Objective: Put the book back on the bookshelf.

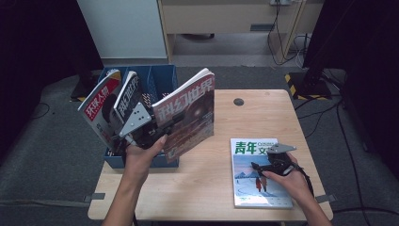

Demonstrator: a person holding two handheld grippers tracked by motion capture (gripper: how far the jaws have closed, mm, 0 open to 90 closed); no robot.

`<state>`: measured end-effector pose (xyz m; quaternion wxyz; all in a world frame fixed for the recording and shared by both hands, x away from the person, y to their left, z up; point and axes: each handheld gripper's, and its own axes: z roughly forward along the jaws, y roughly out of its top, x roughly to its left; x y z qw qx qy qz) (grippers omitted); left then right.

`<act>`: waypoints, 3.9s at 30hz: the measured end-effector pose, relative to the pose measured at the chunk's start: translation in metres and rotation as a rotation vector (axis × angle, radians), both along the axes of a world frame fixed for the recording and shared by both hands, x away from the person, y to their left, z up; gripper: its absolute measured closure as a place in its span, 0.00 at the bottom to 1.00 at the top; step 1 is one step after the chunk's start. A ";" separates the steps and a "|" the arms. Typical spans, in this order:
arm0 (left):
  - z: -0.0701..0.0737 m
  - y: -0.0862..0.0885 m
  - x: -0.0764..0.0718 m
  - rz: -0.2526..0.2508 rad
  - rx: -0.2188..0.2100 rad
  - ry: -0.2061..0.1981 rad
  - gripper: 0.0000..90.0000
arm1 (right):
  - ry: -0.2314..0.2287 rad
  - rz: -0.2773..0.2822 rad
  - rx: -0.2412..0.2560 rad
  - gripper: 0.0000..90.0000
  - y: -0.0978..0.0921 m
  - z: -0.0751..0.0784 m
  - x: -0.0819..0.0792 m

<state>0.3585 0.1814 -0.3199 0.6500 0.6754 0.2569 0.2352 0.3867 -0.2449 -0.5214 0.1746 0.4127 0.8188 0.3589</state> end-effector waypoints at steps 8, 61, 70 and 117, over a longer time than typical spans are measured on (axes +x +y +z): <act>0.005 0.020 -0.002 0.040 0.005 -0.007 0.93 | 0.002 0.001 0.000 0.16 0.000 0.000 0.000; 0.002 0.097 -0.005 0.305 -0.024 0.014 0.93 | 0.003 0.001 0.002 0.16 0.000 0.000 0.000; 0.004 0.100 -0.007 0.323 -0.029 0.008 0.93 | 0.003 0.001 0.002 0.16 0.000 0.000 0.000; 0.008 0.129 -0.015 0.449 -0.053 0.024 0.93 | 0.003 0.001 0.001 0.16 0.000 0.000 0.000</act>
